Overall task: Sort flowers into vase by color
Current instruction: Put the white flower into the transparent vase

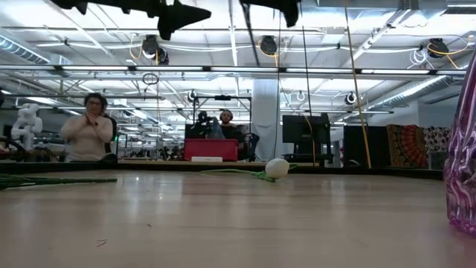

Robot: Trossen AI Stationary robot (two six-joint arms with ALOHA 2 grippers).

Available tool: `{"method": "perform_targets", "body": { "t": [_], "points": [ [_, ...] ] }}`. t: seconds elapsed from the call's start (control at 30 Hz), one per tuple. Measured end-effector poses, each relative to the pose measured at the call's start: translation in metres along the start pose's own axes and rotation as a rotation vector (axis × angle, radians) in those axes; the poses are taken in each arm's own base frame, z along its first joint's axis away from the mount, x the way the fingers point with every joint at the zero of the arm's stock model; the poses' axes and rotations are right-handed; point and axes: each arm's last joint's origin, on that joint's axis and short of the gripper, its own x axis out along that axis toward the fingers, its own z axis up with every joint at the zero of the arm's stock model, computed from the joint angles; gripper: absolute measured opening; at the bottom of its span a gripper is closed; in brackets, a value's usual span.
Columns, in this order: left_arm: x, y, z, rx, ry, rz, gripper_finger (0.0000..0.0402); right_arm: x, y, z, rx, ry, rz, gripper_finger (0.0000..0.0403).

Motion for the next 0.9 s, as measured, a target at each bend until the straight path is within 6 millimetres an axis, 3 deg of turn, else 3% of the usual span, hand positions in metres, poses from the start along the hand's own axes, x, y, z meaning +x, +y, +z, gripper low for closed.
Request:
{"method": "perform_targets", "body": {
  "t": [0.33, 0.63, 0.9],
  "points": [
    [0.016, -0.005, 0.011, 0.027, -0.006, -0.014, 0.0253, 0.043, 0.024, 0.010, -0.080, 0.005, 0.126, 0.0002],
    [0.016, -0.005, 0.011, 0.026, -0.002, -0.036, 0.0247, 0.048, 0.025, 0.011, -0.090, -0.002, 0.126, 0.0003],
    [0.016, -0.005, 0.008, 0.029, 0.029, -0.035, 0.0174, 0.048, 0.025, 0.011, -0.089, -0.002, 0.125, 0.0003]
  ]
}}
